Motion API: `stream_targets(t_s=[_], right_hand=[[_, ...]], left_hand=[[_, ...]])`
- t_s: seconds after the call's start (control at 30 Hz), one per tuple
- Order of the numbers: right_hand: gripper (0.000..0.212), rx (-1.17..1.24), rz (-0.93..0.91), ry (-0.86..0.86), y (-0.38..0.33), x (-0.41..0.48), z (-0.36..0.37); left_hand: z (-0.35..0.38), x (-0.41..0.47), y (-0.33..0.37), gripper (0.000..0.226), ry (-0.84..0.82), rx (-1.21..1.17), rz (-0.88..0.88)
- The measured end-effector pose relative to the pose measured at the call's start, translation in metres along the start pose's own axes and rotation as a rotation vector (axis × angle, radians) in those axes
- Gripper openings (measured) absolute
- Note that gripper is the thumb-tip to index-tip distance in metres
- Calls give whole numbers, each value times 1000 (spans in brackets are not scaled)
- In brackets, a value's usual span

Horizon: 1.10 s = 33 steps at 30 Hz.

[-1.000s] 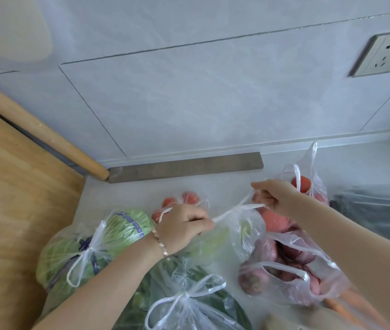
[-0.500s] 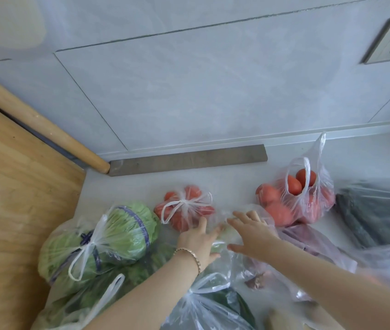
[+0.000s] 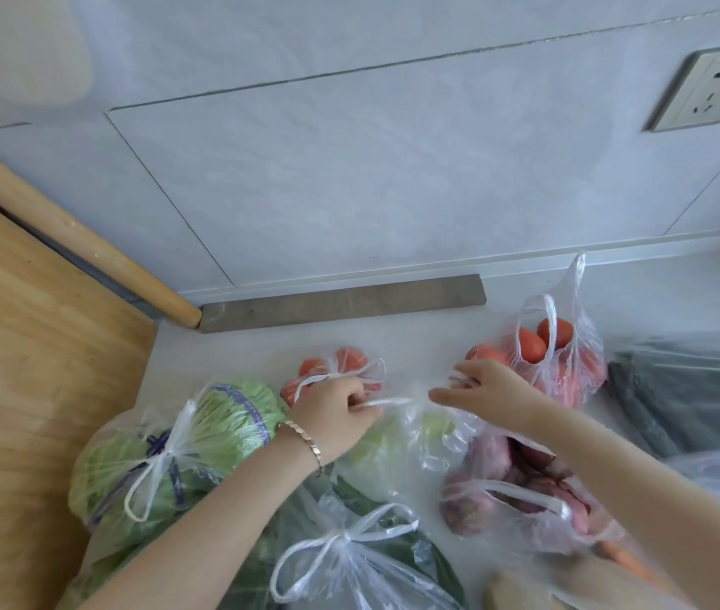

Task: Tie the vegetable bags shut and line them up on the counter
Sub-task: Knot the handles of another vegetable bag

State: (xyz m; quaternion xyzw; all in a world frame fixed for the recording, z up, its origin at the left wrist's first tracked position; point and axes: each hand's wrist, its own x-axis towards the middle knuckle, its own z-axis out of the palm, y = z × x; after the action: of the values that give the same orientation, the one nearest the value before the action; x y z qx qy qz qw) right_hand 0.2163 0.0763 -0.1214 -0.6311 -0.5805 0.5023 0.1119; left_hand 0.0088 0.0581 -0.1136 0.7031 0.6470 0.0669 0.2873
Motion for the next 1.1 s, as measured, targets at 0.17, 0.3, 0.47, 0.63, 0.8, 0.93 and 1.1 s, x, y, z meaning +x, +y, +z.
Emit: stream_targets(t_s=[0.17, 0.3, 0.47, 0.63, 0.8, 0.93, 1.1], right_hand=[[23, 469, -18, 92, -19, -27, -34], [32, 1053, 128, -1, -18, -33, -30], [28, 1077, 24, -271, -30, -53, -14], [29, 779, -31, -382, -37, -61, 3], [24, 715, -61, -407, -25, -61, -1], [38, 876, -34, -477, -10, -54, 2], [24, 828, 145, -198, 28, -32, -3]], left_hand=[[-33, -13, 6, 29, -32, -628, -177], [-32, -17, 6, 45, -120, -1597, -486], [-18, -27, 36, 40, -60, -1467, -200], [3, -22, 56, 66, -97, -961, 38], [1, -21, 57, 70, -228, -754, 101], [4, -19, 53, 46, -86, -664, 138], [0, -20, 27, 31, -32, -561, 98]])
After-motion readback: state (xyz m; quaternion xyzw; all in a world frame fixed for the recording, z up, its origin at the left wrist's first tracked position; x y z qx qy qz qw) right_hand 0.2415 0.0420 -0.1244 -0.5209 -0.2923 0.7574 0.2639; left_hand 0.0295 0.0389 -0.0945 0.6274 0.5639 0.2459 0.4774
